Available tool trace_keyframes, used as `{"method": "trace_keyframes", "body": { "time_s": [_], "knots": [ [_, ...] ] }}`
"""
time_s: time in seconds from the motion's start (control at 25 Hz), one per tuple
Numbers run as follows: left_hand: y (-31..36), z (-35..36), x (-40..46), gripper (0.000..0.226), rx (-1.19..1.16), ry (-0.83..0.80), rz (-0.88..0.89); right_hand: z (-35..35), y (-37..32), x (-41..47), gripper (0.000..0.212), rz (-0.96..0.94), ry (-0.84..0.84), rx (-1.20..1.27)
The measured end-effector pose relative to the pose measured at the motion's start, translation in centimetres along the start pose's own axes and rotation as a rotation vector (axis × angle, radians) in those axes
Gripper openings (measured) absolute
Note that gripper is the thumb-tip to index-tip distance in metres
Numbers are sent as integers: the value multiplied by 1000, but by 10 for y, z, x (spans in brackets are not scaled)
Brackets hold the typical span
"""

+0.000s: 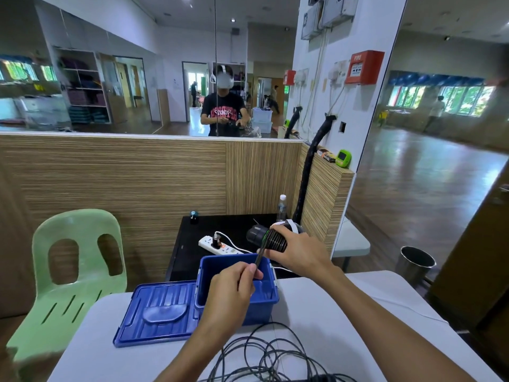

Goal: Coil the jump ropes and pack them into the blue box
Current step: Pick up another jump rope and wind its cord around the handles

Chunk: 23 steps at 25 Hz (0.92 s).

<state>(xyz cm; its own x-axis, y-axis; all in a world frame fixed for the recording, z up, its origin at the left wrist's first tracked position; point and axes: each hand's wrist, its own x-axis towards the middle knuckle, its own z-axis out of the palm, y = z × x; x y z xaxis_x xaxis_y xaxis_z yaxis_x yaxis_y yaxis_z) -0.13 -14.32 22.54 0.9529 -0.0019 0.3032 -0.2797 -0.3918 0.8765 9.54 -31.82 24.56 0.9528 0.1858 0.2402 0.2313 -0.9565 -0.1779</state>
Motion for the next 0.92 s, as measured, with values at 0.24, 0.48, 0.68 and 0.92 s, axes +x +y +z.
{"method": "trace_keyframes", "body": {
  "time_s": [0.24, 0.48, 0.68, 0.92],
  "knots": [
    [-22, -5, 3, 38, -341, -84, -290, -12, -10, 0, 55, -4, 14, 214],
    [-41, -3, 18, 50, -350, -43, -267, -31, -27, -4, 44, -126, -72, 473],
    [-50, -14, 42, 40, -292, -150, -188, -40, -32, -15, 54, -281, -183, 539],
    [-39, -37, 77, 28, -89, -383, 50, -52, -30, -35, 52, -363, -217, 431]
  ]
}}
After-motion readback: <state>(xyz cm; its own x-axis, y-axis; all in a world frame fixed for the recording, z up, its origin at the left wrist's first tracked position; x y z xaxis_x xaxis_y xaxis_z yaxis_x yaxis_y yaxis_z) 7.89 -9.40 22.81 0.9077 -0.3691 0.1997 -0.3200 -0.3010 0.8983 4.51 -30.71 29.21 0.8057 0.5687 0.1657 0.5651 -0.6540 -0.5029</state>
